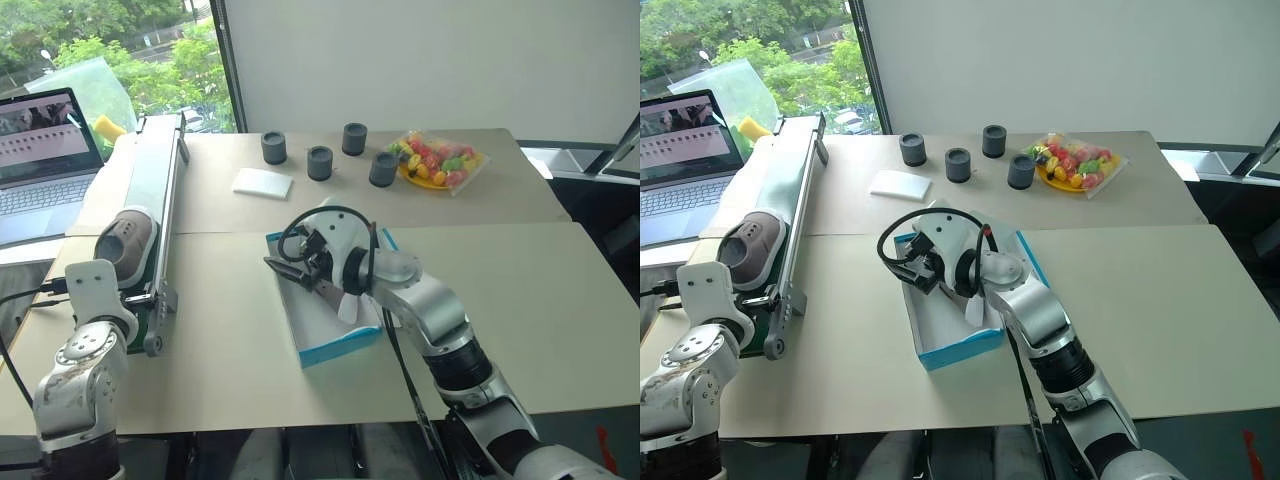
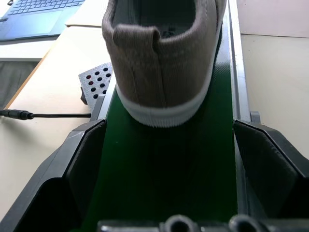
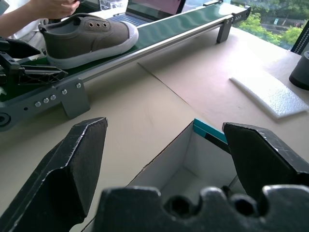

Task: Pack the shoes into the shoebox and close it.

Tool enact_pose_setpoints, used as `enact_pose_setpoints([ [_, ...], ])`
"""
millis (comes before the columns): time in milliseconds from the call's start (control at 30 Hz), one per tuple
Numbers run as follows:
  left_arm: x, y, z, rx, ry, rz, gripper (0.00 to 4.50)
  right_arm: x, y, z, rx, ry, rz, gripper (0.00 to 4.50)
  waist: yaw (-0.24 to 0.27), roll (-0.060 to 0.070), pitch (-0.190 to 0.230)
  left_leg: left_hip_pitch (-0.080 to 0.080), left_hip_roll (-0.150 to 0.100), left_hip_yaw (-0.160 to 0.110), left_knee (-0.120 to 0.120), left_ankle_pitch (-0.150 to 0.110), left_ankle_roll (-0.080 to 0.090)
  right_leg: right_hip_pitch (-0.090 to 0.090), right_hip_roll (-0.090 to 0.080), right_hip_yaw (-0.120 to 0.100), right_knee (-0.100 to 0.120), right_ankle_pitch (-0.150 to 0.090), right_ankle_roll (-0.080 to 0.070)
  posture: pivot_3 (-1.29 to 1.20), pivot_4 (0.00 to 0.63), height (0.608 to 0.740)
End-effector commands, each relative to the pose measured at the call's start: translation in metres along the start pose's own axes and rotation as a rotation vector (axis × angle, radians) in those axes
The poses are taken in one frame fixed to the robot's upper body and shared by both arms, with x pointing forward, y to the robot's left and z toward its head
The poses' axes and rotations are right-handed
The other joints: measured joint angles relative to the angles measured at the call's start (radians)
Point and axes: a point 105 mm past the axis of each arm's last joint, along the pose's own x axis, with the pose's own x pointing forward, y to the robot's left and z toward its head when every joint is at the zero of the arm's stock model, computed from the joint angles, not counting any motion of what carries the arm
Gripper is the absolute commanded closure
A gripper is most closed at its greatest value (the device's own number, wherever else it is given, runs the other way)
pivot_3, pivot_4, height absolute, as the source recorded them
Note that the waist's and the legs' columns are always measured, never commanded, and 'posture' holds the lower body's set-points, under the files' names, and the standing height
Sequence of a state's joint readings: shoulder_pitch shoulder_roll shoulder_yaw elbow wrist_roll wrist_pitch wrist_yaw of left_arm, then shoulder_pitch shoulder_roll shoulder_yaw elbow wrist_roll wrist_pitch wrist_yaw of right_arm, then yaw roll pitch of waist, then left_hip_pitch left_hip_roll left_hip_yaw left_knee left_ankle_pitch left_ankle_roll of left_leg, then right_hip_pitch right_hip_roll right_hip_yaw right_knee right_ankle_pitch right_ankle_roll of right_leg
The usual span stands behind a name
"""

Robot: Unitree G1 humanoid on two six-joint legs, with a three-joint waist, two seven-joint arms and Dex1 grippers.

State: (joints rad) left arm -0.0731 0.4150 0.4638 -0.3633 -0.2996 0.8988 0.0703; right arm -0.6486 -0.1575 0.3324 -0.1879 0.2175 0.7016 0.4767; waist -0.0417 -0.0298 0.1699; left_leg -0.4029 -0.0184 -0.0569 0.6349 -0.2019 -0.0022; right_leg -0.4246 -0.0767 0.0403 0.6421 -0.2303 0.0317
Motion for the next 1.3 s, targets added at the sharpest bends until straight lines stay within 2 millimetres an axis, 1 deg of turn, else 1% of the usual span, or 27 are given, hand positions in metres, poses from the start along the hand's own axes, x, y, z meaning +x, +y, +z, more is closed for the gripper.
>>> enact_pose_setpoints([
  [33,0.0,0.009,-0.002,-0.018,0.012,0.041,0.03,-0.005,-0.002,0.018,-0.013,-0.063,-0.015,0.0,0.0,0.0,0.0,0.0,0.0,0.0,0.0,0.0,0.0,0.0,0.0,0.0,0.0,0.0,0.0,0.0,0.15,0.74],
  [133,0.0,0.0,-0.004,-0.089,0.028,-0.007,0.03,-0.006,-0.004,0.02,-0.004,-0.068,-0.022,0.0,0.0,0.0,0.0,0.001,0.0,0.0,0.0,0.0,0.0,0.0,0.0,0.001,0.0,0.0,0.0,0.0,0.15,0.74],
  [200,-0.001,-0.003,-0.001,-0.14,0.015,-0.027,0.56,-0.006,-0.005,0.021,-0.002,-0.071,-0.026,0.0,0.001,0.0,0.0,0.002,0.0,0.0,0.0,0.0,0.0,0.001,0.0,0.001,0.001,0.0,0.0,0.0,0.15,0.74],
  [267,-0.001,-0.005,0.002,-0.142,0.007,-0.036,0.99,-0.006,-0.006,0.022,0.001,-0.074,-0.03,0.0,0.004,0.0,0.0,0.002,0.0,0.0,0.0,0.0,0.0,0.001,0.0,0.001,0.001,0.0,0.0,0.0,0.15,0.74],
  [300,-0.001,-0.005,0.004,-0.146,0.007,-0.034,1.38,-0.006,-0.006,0.023,0.004,-0.077,-0.032,0.0,0.005,0.0,0.0,0.003,0.0,0.001,0.0,0.0,0.0,0.002,0.0,0.001,0.002,0.0,0.0,0.0,0.15,0.74],
  [367,-0.001,-0.006,0.009,-0.15,-0.007,-0.03,1.68,-0.006,-0.007,0.024,0.007,-0.08,-0.034,0.0,0.008,0.0,0.0,0.003,0.0,0.001,0.0,0.0,0.0,0.002,0.0,0.001,0.002,0.0,0.0,0.0,0.15,0.74],
  [467,-0.004,-0.005,0.024,-0.142,-0.07,-0.014,1.68,-0.006,-0.008,0.024,0.008,-0.078,-0.036,0.0,0.008,-0.001,0.0,0.004,0.0,0.002,0.001,0.0,0.0,0.003,0.0,0.0,0.003,0.0,0.0,0.0,0.15,0.74],
  [500,-0.005,-0.004,0.034,-0.12,-0.125,0.001,1.68,-0.006,-0.008,0.024,0.01,-0.077,-0.036,0.0,0.008,-0.002,-0.001,0.003,0.0,0.002,0.002,0.0,0.0,0.002,0.0,0.0,0.003,0.0,0.0,0.0,0.15,0.74],
  [533,-0.014,-0.005,0.063,-0.053,-0.284,0.032,1.68,-0.005,-0.008,0.024,0.017,-0.077,-0.039,0.0,0.008,-0.002,-0.001,0.003,0.0,0.002,0.002,0.0,0.0,0.002,0.0,0.0,0.003,0.0,0.0,0.0,0.15,0.74],
  [567,-0.022,-0.008,0.083,-0.005,-0.401,0.048,1.68,-0.005,-0.009,0.023,0.022,-0.076,-0.042,0.0,0.008,-0.005,0.0,0.003,0.0,0.002,0.001,0.0,0.0,0.002,0.0,0.0,0.003,0.0,0.0,0.0,0.15,0.74],
  [600,-0.037,-0.016,0.107,0.091,-0.554,0.062,1.68,-0.005,-0.011,0.023,0.039,-0.076,-0.049,0.0,0.008,-0.006,0.0,0.002,0.0,0.002,0.001,0.0,0.0,0.001,0.0,0.0,0.003,0.0,0.0,0.0,0.15,0.74],
  [633,-0.048,-0.023,0.119,0.153,-0.648,0.066,1.68,-0.004,-0.012,0.023,0.051,-0.077,-0.053,0.0,0.008,-0.007,0.0,0.001,0.0,0.001,0.001,0.0,0.0,0.0,0.001,0.0,0.002,0.0,0.0,0.0,0.15,0.74],
  [667,-0.051,-0.03,0.121,0.178,-0.675,0.05,1.68,-0.004,-0.013,0.023,0.078,-0.077,-0.059,0.0,0.009,-0.008,0.0,-0.002,0.0,0.001,0.001,0.0,-0.001,-0.001,0.0,0.0,0.002,0.0,-0.001,0.0,0.15,0.74],
  [733,-0.054,-0.042,0.121,0.151,-0.698,0.018,1.68,-0.002,-0.019,0.024,0.18,-0.078,-0.078,0.0,0.011,-0.006,-0.001,-0.001,0.0,0.0,0.0,-0.001,-0.002,-0.002,-0.001,0.002,0.001,0.0,-0.001,0.0,0.15,0.74],
  [800,-0.057,-0.063,0.12,0.118,-0.7,-0.085,1.68,0.0,-0.025,0.024,0.345,-0.084,-0.077,0.0,0.01,-0.006,-0.001,0.0,0.0,0.0,0.0,-0.001,-0.002,-0.001,-0.002,0.003,0.0,0.0,0.0,0.0,0.15,0.74],
  [833,-0.061,-0.08,0.118,0.08,-0.692,-0.181,1.68,0.0,-0.029,0.027,0.483,-0.106,-0.062,0.0,0.01,-0.006,-0.001,0.0,0.001,0.0,0.0,-0.001,-0.002,-0.001,-0.002,0.003,0.0,0.0,0.0,0.0,0.15,0.74],
  [867,-0.066,-0.107,0.11,-0.027,-0.633,-0.348,1.68,0.001,-0.032,0.032,0.684,-0.153,-0.012,0.0,0.011,-0.006,-0.001,0.0,0.001,0.0,0.0,-0.001,-0.002,-0.001,-0.001,0.003,0.0,0.001,0.0,0.0,0.15,0.74],
  [933,-0.081,-0.145,0.099,-0.201,-0.52,-0.606,1.68,0.0,-0.035,0.042,0.946,-0.228,0.087,0.0,0.017,-0.006,-0.001,-0.001,0.001,-0.001,0.001,-0.001,-0.002,-0.001,-0.001,0.002,0.0,0.001,0.0,0.0,0.15,0.74],
  [967,-0.09,-0.159,0.095,-0.277,-0.472,-0.714,1.68,-0.002,-0.036,0.049,1.033,-0.268,0.143,0.0,0.022,-0.006,-0.001,-0.002,0.001,-0.001,0.002,-0.001,-0.002,0.0,-0.001,0.0,0.0,0.001,0.0,0.0,0.15,0.74],
  [1033,-0.101,-0.171,0.091,-0.354,-0.411,-0.821,1.68,-0.006,-0.039,0.058,1.122,-0.311,0.207,0.0,0.026,-0.006,0.0,-0.005,0.001,-0.002,0.004,-0.002,0.0,0.0,-0.002,-0.001,-0.001,0.001,0.001,0.0,0.15,0.74],
  [1100,-0.11,-0.179,0.089,-0.374,-0.374,-0.899,1.68,-0.008,-0.04,0.062,1.16,-0.318,0.236,0.0,0.013,-0.006,0.0,-0.006,0.001,0.0,0.005,-0.003,0.002,-0.001,-0.001,0.0,-0.001,0.001,0.002,0.0,0.15,0.74],
  [1200,-0.116,-0.185,0.088,-0.362,-0.339,-0.953,1.68,-0.01,-0.037,0.063,1.169,-0.301,0.242,0.0,-0.013,-0.005,0.0,-0.004,0.001,0.003,0.005,-0.004,0.003,-0.002,0.001,0.003,0.0,0.001,0.002,0.0,0.15,0.74],
  [1300,-0.117,-0.188,0.088,-0.375,-0.312,-0.981,1.68,-0.01,-0.035,0.065,1.175,-0.3,0.241,0.0,-0.018,-0.005,0.0,-0.002,0.001,0.006,0.005,-0.004,0.003,0.0,0.002,0.003,0.001,0.001,0.001,0.0,0.15,0.74],
])
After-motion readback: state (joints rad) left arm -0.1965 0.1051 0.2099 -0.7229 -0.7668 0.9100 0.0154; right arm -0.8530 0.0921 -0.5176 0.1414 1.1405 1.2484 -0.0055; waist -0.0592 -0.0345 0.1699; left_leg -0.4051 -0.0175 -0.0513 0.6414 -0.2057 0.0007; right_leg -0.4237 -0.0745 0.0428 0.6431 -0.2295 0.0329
